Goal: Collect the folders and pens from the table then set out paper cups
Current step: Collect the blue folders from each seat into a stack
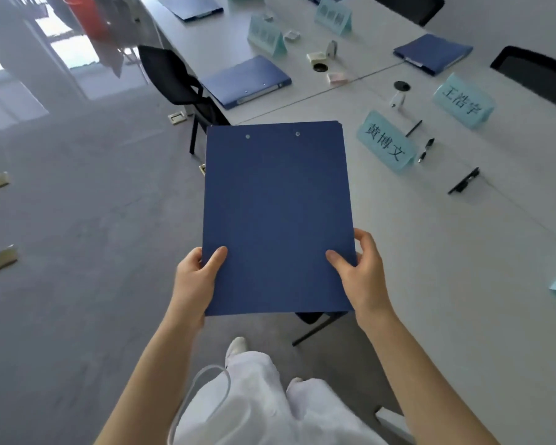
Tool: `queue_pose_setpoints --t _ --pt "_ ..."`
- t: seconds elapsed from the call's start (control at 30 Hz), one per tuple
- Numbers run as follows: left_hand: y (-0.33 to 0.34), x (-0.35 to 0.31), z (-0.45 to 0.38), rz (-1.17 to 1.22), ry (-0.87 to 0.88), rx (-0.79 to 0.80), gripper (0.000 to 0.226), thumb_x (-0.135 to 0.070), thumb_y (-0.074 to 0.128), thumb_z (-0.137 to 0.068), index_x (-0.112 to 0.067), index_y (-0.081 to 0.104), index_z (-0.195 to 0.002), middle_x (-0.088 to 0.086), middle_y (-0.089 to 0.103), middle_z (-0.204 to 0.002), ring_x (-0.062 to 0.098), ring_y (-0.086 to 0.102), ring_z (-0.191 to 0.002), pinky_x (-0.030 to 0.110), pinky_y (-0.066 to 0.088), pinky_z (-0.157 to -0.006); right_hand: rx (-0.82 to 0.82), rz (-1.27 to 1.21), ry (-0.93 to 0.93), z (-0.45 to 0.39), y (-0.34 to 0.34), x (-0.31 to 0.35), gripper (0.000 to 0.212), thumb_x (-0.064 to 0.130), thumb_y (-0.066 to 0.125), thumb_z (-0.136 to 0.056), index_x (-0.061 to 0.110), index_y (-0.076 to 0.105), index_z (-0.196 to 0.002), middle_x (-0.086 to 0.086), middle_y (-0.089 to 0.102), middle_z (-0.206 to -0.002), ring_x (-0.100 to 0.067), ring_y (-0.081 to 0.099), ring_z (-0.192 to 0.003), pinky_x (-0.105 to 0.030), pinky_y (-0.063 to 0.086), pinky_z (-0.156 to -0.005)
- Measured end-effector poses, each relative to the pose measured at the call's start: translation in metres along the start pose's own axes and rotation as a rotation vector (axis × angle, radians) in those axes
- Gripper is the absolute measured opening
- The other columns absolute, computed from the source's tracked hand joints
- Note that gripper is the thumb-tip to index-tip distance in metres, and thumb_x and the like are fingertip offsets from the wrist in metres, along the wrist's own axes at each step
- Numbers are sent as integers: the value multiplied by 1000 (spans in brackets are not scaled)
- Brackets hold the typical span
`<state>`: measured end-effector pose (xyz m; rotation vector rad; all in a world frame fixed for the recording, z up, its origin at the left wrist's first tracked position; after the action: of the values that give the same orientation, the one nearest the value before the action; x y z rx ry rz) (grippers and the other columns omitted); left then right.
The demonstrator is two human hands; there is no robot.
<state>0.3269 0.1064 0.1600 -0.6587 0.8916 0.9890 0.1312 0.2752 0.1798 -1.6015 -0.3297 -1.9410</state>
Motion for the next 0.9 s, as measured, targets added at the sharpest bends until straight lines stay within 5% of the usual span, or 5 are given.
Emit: queue_pose_setpoints --t 0.3,0.63,0.9 --pt "-108 -3 -53 99 -87 -177 16 -30 61 -96 -16 64 -101 -1 75 -100 20 72 -88 41 59 -77 191 52 -43 -41 147 18 28 13 61 -92 28 52 -113 9 66 -110 -8 66 -97 -28 57 -79" --pt "-217 -54 -167 192 -229 -18 25 -12 56 -94 -14 64 -118 2 75 -109 21 73 -90 37 58 -75 285 51 40 -98 290 47 27 13 61 -93 30 54 -113 5 72 -99 -10 70 -88 -29 58 -74" --pt "-212 -101 -276 239 -247 -21 26 -30 65 -92 -21 65 -116 0 76 -106 25 73 -93 44 59 -80 266 86 61 -188 351 68 26 15 60 -94 25 52 -117 6 68 -110 -11 67 -97 -30 57 -78"
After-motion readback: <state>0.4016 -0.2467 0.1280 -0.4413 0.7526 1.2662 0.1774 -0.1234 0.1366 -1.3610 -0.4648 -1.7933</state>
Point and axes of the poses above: each hand's wrist, its own z-axis away from the middle knuckle, its own y-axis out of the palm, x = y × z, the point moved 4 cm from there along -z, towards the middle knuckle
